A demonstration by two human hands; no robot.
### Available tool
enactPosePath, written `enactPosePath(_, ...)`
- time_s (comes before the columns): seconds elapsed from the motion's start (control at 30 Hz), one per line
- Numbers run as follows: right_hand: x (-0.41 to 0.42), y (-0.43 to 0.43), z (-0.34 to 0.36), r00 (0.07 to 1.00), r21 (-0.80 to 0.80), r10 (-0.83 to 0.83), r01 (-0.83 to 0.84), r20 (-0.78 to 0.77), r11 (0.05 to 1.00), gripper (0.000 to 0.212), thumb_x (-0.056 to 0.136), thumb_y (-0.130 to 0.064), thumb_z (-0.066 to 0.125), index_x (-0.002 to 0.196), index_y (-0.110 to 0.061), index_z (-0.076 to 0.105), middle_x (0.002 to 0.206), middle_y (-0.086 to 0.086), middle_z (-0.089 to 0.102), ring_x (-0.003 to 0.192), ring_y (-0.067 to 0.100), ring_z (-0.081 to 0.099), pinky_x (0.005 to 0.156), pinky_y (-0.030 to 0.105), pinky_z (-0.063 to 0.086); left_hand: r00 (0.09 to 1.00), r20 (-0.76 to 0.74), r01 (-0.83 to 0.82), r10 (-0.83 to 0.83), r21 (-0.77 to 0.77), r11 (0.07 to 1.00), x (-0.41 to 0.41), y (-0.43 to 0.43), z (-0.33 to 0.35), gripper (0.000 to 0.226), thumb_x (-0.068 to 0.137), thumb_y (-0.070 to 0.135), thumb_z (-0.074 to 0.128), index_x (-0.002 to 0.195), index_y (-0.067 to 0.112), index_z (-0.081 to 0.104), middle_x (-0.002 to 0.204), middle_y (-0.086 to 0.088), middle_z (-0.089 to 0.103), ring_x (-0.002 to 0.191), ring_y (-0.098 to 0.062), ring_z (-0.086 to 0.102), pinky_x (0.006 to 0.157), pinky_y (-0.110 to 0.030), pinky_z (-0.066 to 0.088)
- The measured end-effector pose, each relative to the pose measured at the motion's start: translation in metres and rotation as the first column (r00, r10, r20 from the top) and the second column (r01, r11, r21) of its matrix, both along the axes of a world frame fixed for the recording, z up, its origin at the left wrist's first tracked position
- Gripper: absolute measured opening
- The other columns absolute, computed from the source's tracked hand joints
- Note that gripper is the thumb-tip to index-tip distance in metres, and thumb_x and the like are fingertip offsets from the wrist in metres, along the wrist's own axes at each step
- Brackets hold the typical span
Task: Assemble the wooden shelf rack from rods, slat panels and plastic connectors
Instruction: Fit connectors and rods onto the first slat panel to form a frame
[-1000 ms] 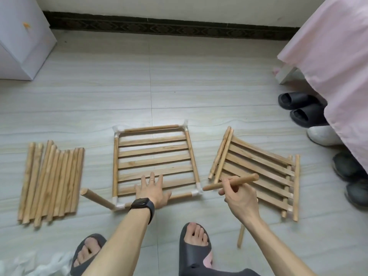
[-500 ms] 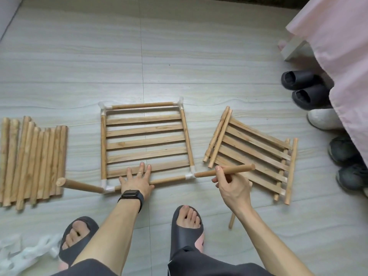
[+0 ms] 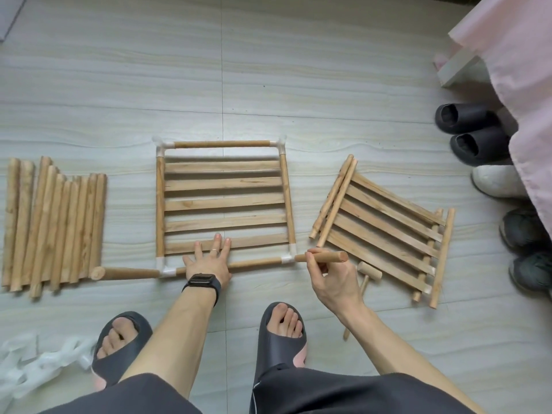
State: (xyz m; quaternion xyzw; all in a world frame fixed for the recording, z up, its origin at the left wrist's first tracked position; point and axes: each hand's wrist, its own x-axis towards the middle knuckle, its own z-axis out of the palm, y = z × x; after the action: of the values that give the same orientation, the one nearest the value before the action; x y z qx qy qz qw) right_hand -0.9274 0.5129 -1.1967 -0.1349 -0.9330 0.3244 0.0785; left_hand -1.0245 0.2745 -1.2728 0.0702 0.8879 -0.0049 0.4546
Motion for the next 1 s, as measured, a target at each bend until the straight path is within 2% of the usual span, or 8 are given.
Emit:
enactPosePath(0.13, 0.001, 0.003, 0.002, 0.997, 0.006, 0.012, -0.012, 0.080, 1.000, 0.010, 0.096, -0.024, 0.068, 0.092, -0.022, 0.077, 0.085, -0.016, 0.071, 0.095, 0.009, 0.059, 0.073, 0.007, 0.039, 0.998, 0.035, 0.063, -0.061, -0.044, 0.997, -0.008, 0.001, 0.023, 0.077, 0.105, 0.031, 0.044, 0.160, 0.032, -0.010, 0.168, 0.008, -0.017, 0.155, -0.036, -0.001, 0.120, -0.060, 0.016)
enactPosePath(0.2, 0.000, 0.004, 0.004, 0.983, 0.002, 0.016, -0.016, 0.185, 1.000, 0.021, 0.099, -0.036, 0.059, 0.095, -0.028, 0.077, 0.092, -0.015, 0.074, 0.093, 0.007, 0.063, 0.072, 0.004, 0.037, 0.988, 0.025, 0.153, -0.151, -0.118, 0.981, -0.019, 0.003, 0.046, 0.062, 0.103, 0.030, 0.043, 0.160, 0.024, 0.019, 0.169, 0.000, 0.013, 0.152, -0.033, 0.021, 0.117, -0.054, 0.028)
enactPosePath(0.27, 0.000, 0.004, 0.004, 0.968, 0.005, 0.012, -0.013, 0.250, 1.000, 0.027, 0.099, -0.043, 0.053, 0.096, -0.031, 0.076, 0.093, -0.012, 0.075, 0.089, 0.008, 0.068, 0.074, 0.012, 0.041, 0.976, -0.043, 0.204, -0.213, -0.152, 0.967, -0.033, 0.002, 0.076, 0.042, 0.100, 0.032, 0.047, 0.140, 0.019, 0.053, 0.147, -0.007, 0.052, 0.135, -0.030, 0.047, 0.106, -0.046, 0.042)
enactPosePath(0.33, -0.001, 0.002, 0.006, 0.956, -0.015, 0.005, 0.000, 0.293, 1.000, 0.031, 0.100, -0.048, 0.049, 0.092, -0.035, 0.077, 0.096, -0.011, 0.076, 0.093, 0.012, 0.068, 0.077, 0.020, 0.044, 0.976, -0.119, 0.171, -0.183, -0.105, 0.980, -0.052, -0.006, 0.114, 0.032, 0.101, 0.032, 0.048, 0.122, 0.016, 0.065, 0.128, -0.008, 0.065, 0.114, -0.029, 0.061, 0.089, -0.037, 0.048)
enactPosePath(0.53, -0.013, -0.002, 0.028, 0.897, -0.061, -0.011, 0.042, 0.443, 0.997, 0.032, 0.099, -0.052, 0.047, 0.087, -0.038, 0.073, 0.100, -0.004, 0.075, 0.099, 0.022, 0.068, 0.082, 0.034, 0.050, 0.949, -0.288, 0.108, -0.128, -0.083, 0.991, -0.107, -0.053, 0.246, 0.049, 0.104, 0.044, 0.042, 0.134, 0.010, 0.061, 0.135, -0.010, 0.061, 0.123, -0.031, 0.056, 0.103, -0.039, 0.047)
enactPosePath(0.67, -0.019, -0.006, 0.056, 0.908, -0.074, -0.032, 0.068, 0.418, 0.995, 0.040, 0.094, -0.067, 0.047, 0.119, -0.038, 0.059, 0.099, -0.008, 0.076, 0.087, 0.016, 0.073, 0.091, 0.039, 0.054, 0.891, -0.394, 0.171, -0.225, -0.168, 0.971, -0.102, -0.076, 0.291, 0.045, 0.103, 0.044, 0.043, 0.130, 0.013, 0.063, 0.129, -0.008, 0.064, 0.118, -0.030, 0.059, 0.099, -0.040, 0.050)
enactPosePath(0.83, -0.017, -0.003, 0.086, 0.957, 0.044, -0.088, 0.079, 0.276, 0.996, 0.039, 0.093, -0.069, 0.043, 0.098, -0.035, 0.061, 0.084, -0.012, 0.073, 0.088, 0.021, 0.067, 0.075, 0.036, 0.050, 0.860, -0.341, 0.287, -0.380, -0.293, 0.912, -0.047, -0.108, 0.275, 0.052, 0.099, 0.063, 0.039, 0.113, 0.023, 0.069, 0.103, 0.002, 0.069, 0.092, -0.020, 0.066, 0.078, -0.034, 0.055)
enactPosePath(1.0, -0.018, -0.016, 0.095, 0.953, 0.227, -0.090, 0.024, 0.289, 0.974, 0.045, 0.101, -0.052, 0.031, 0.083, -0.022, 0.059, 0.083, 0.009, 0.072, 0.078, 0.035, 0.063, 0.068, 0.040, 0.049, 0.938, -0.298, 0.159, -0.179, -0.091, 0.983, -0.026, -0.131, 0.236, 0.045, 0.108, 0.040, 0.036, 0.104, 0.011, 0.070, 0.093, -0.002, 0.073, 0.084, -0.021, 0.071, 0.075, -0.034, 0.060)
